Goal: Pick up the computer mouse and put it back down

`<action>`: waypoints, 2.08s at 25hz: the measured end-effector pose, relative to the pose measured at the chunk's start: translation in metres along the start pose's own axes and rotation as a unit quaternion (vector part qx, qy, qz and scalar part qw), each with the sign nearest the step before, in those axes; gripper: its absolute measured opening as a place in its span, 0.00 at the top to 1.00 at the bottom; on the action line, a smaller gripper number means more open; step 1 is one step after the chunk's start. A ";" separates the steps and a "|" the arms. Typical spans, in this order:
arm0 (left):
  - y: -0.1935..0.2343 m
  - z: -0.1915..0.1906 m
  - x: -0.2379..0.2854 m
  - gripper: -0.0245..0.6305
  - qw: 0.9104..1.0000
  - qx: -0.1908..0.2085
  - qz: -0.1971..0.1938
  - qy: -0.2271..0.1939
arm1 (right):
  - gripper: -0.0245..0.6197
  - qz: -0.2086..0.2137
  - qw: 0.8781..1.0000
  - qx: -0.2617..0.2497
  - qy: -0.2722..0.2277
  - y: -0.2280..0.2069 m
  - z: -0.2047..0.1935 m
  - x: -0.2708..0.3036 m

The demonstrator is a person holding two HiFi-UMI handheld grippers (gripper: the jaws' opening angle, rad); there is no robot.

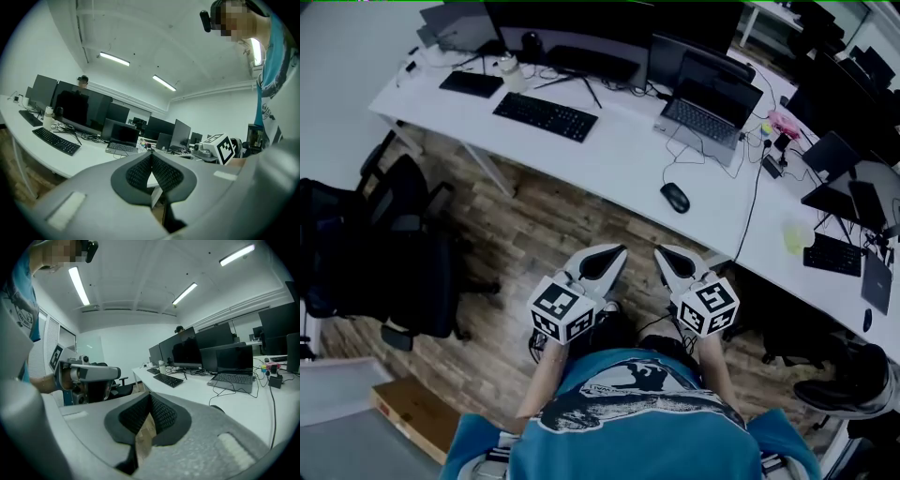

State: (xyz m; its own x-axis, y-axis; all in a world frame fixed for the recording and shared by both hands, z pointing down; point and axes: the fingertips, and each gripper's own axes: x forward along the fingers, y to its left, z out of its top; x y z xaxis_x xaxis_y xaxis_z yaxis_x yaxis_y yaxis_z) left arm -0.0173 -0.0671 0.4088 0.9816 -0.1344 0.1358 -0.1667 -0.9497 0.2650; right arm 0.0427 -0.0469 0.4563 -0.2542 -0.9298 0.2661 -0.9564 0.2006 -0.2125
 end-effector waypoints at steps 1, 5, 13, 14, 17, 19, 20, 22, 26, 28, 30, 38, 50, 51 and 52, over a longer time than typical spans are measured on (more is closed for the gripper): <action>0.006 0.000 0.001 0.94 1.000 -0.001 -0.003 0.002 | 0.96 -0.002 1.000 0.001 0.001 -0.001 0.001 0.005; 0.021 -0.007 0.006 0.94 1.000 -0.017 -0.013 0.011 | 0.96 -0.014 1.000 0.008 0.016 -0.007 -0.007 0.015; 0.039 -0.014 0.018 0.94 0.999 -0.037 -0.027 0.022 | 0.96 -0.037 0.999 0.020 0.034 -0.025 -0.010 0.019; 0.041 -0.014 0.018 0.94 0.999 -0.039 -0.026 0.022 | 0.96 -0.040 0.998 0.020 0.033 -0.029 -0.009 0.019; 0.048 -0.013 0.021 0.94 0.999 -0.043 -0.018 0.022 | 0.96 -0.044 0.998 0.020 0.026 -0.041 -0.004 0.022; 0.053 -0.009 0.025 0.94 0.999 -0.043 -0.010 0.020 | 0.96 -0.040 0.999 0.017 0.022 -0.050 0.001 0.026; 0.056 -0.007 0.028 0.94 0.999 -0.042 -0.006 0.018 | 0.96 -0.038 0.999 0.015 0.021 -0.055 0.002 0.028; 0.060 -0.003 0.034 0.94 0.999 -0.041 0.001 0.014 | 0.96 -0.036 0.999 0.013 0.022 -0.067 0.004 0.034; 0.068 0.008 0.047 0.94 0.999 -0.035 0.017 0.006 | 0.96 -0.040 0.998 0.006 0.042 -0.102 -0.003 0.048; 0.072 0.012 0.055 0.94 0.999 -0.038 0.031 -0.001 | 0.96 -0.041 0.997 0.001 0.061 -0.122 -0.010 0.055; 0.077 0.016 0.063 0.94 0.998 -0.040 0.044 -0.004 | 0.96 -0.042 0.996 -0.001 0.078 -0.141 -0.017 0.060; 0.085 0.017 0.103 0.94 0.995 -0.053 0.087 -0.003 | 0.95 -0.029 0.988 -0.008 0.148 -0.210 -0.056 0.084; 0.091 0.011 0.137 0.94 0.987 -0.064 0.148 0.006 | 0.47 -0.014 0.968 -0.034 0.249 -0.264 -0.114 0.128; 0.092 0.012 0.139 0.94 0.986 -0.064 0.152 0.006 | 0.45 -0.011 0.966 -0.036 0.256 -0.265 -0.118 0.133; 0.092 0.012 0.140 0.94 0.986 -0.064 0.157 0.006 | 0.43 -0.009 0.964 -0.038 0.262 -0.266 -0.122 0.138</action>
State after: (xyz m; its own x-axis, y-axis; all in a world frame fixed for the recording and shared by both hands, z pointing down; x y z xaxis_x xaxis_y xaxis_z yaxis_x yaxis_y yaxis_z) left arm 0.1061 -0.1768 0.4409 0.8790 -0.4117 0.2406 -0.4728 -0.8184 0.3267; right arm 0.2447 -0.1908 0.6644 -0.2559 -0.6533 0.7126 -0.9641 0.2264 -0.1387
